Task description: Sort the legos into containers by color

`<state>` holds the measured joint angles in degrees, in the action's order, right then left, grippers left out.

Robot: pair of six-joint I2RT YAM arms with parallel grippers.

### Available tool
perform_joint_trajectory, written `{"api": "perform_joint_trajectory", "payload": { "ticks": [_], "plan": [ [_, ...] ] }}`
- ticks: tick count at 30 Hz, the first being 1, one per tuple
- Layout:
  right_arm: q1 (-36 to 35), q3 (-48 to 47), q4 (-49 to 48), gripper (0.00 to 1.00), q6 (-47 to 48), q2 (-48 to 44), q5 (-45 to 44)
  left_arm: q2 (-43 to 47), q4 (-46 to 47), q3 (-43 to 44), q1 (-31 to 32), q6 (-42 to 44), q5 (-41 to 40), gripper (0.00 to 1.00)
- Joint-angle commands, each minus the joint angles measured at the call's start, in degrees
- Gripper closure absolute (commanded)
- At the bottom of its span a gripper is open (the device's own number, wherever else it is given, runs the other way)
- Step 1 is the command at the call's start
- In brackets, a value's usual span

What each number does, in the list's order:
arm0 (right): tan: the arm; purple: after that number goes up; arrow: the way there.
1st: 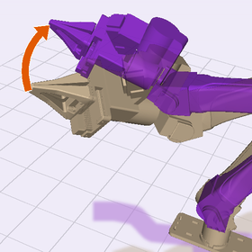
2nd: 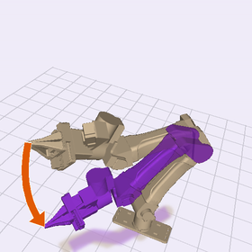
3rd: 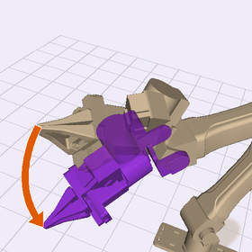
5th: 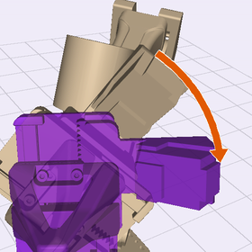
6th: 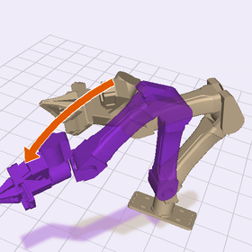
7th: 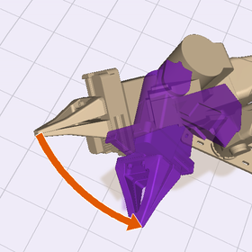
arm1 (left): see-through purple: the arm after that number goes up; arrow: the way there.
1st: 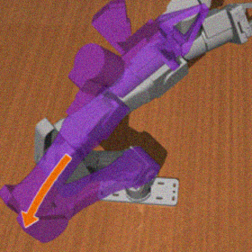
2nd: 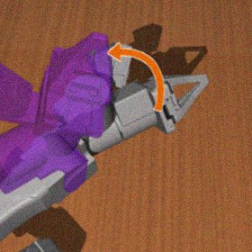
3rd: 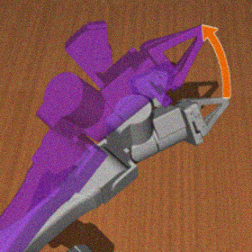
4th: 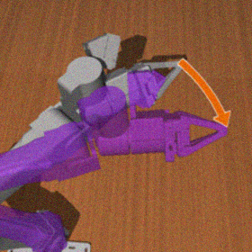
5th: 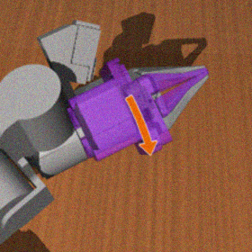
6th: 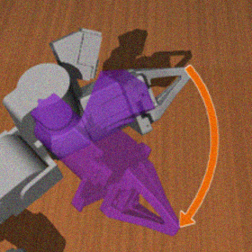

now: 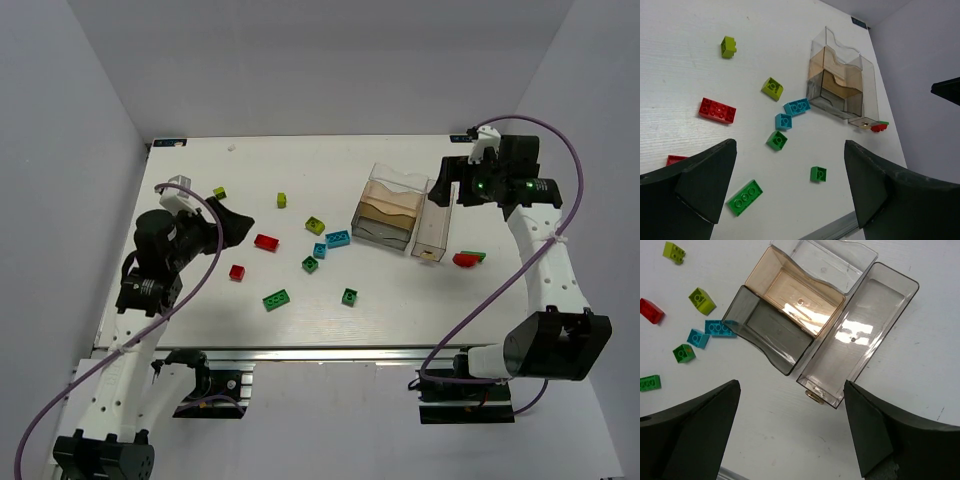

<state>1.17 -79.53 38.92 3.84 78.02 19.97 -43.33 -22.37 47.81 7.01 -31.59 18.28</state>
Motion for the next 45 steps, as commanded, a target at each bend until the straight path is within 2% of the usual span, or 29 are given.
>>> {"api": "perform_joint_trajectory", "payload": {
  "ticks": [1, 6, 10, 11, 12, 13, 14, 15, 16, 17, 19, 20, 21, 22, 24, 25, 26, 27, 30, 33, 39, 45],
  "plan": [
    [0.15, 1.74, -1.12, 0.11, 1.69, -2.51, 3.67, -2.36, -1.45, 0.52, -0.06, -0.05, 1.14, 0.02],
    [-0.11, 3.85, -1.21, 0.11, 10.12, -6.03, 8.94, -6.49, -0.22, 1.23, -0.06, 0.66, 1.4, 0.02],
    [-0.46, 3.06, 3.17, 0.11, 26.52, -6.91, 14.48, -12.38, 3.12, 2.19, 0.47, 1.01, 1.84, 0.15],
    [-0.55, 3.15, 4.84, 0.11, 28.57, -7.0, 14.92, -13.96, 4.17, 3.07, 0.47, 1.18, 1.15, 0.34],
    [-0.82, 3.41, 4.94, 0.11, 29.38, -7.18, 15.45, -17.37, 4.53, 3.6, 0.47, 1.62, 0.79, 0.48],
    [-0.9, 3.85, 5.12, 0.11, 31.13, -7.35, 17.8, -21.14, 4.88, 4.91, 0.47, 1.62, -1.39, 0.73],
    [-0.91, 3.94, 5.64, 0.11, 32.88, -7.27, 17.83, -21.18, 4.88, 4.92, 0.47, 1.62, -2.8, 0.85],
    [-1.08, 4.29, 5.64, 0.11, 33.42, -7.44, 19.22, -25.79, 4.53, 7.1, 0.47, 1.62, -4.29, 0.93],
    [-1.08, 5.77, 3.99, 0.11, 31.6, -7.7, 19.67, -28.36, 3.66, 8.51, 0.47, 1.45, -6.31, 0.95],
    [-1.08, 6.48, 1.63, 0.11, 29.58, -7.88, 20.37, -30.91, 2.26, 11.57, 0.47, 1.36, -9.29, 0.87],
    [-3.28, 7.28, 0.9, 0.22, 29.39, -7.71, 22.04, -38.62, 1.02, 14.84, 0.99, 1.36, -11.59, 0.6],
    [-3.45, 8.59, -0.49, 0.33, 27.82, -7.71, 22.05, -41.02, 0.49, 16.42, 0.99, 1.53, -12.56, 0.52],
    [-4.24, 9.21, -3.12, 0.54, 24.85, -7.53, 22.22, -43.48, 0.22, 20.0, 0.99, 2.32, -13.53, 0.41],
    [-4.42, 10.43, -4.01, 0.6, 22.82, -7.44, 22.22, -48.2, -1.0, 21.87, 1.51, 3.11, -14.93, 0.34],
    [-5.73, 11.49, -6.99, 0.56, 20.35, -7.53, 21.44, -52.97, -4.07, 29.04, 1.52, 3.47, -21.75, 0.29],
    [-6.0, 11.76, -7.36, 0.48, 19.73, -7.44, 21.08, -56.83, -5.3, 31.09, 1.52, 3.47, -24.06, 0.28],
    [-6.26, 12.02, -7.71, 0.32, 19.2, -7.18, 20.73, -58.43, -7.06, 32.77, 1.52, 3.12, -26.0, 0.26],
    [-7.05, 12.29, -8.06, 0.31, 18.23, -7.09, 19.33, -59.75, -7.68, 34.26, 1.52, 2.86, -27.58, 0.26],
    [-7.84, 12.47, -9.47, 0.28, 17.52, -6.74, 16.78, -64.59, -10.67, 39.45, 1.52, 1.37, -34.27, 0.24],
    [-8.38, 12.47, -10.26, 0.26, 16.64, -6.04, 15.28, -68.54, -13.65, 43.84, 1.0, 0.57, -41.11, 0.18],
    [-8.82, 12.73, -11.14, 0.24, 15.59, -5.07, 14.31, -74.16, -12.35, 46.84, -0.33, 1.88, -43.69, 0.14],
    [-8.99, 12.12, -11.49, 0.24, 14.71, -4.02, 13.7, -82.08, -14.81, 55.8, -1.47, 4.61, -42.19, 0.12]
  ]
}}
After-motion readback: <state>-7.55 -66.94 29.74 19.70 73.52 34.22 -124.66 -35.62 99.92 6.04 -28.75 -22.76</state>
